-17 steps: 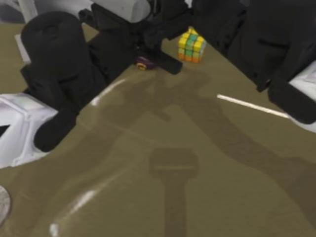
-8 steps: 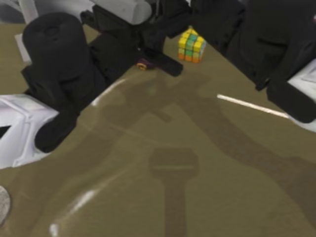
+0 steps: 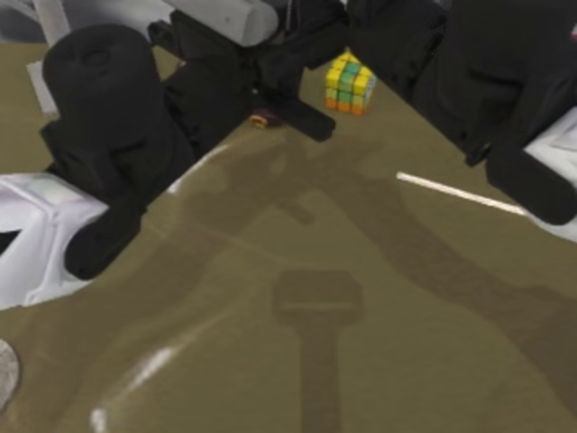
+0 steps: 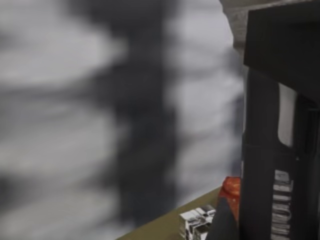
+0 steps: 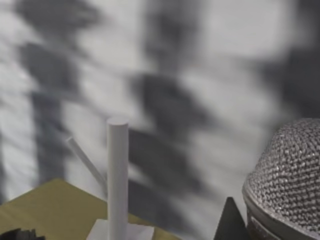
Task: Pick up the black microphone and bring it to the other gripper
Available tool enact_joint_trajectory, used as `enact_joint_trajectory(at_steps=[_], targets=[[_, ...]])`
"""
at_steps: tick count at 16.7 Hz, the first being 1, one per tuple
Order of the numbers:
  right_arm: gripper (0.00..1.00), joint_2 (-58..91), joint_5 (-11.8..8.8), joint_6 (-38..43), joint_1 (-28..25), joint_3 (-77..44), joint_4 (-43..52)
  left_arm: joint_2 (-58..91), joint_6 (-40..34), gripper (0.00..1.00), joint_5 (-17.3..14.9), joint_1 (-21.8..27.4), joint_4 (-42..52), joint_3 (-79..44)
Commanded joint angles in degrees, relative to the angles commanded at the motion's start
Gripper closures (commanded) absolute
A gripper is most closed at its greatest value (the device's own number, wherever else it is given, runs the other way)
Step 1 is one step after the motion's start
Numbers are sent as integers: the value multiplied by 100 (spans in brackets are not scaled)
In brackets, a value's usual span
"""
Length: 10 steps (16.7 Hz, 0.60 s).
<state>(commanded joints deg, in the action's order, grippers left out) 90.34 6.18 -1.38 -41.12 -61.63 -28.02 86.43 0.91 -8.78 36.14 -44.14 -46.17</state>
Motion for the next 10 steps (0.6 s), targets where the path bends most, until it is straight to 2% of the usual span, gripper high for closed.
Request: enact_joint_trajectory(at_steps=[8,10], targets=[[100,0,0,0,0,0,0,0,0,100,0,0,0,0],[100,0,0,0,0,0,0,0,0,85,0,0,0,0]])
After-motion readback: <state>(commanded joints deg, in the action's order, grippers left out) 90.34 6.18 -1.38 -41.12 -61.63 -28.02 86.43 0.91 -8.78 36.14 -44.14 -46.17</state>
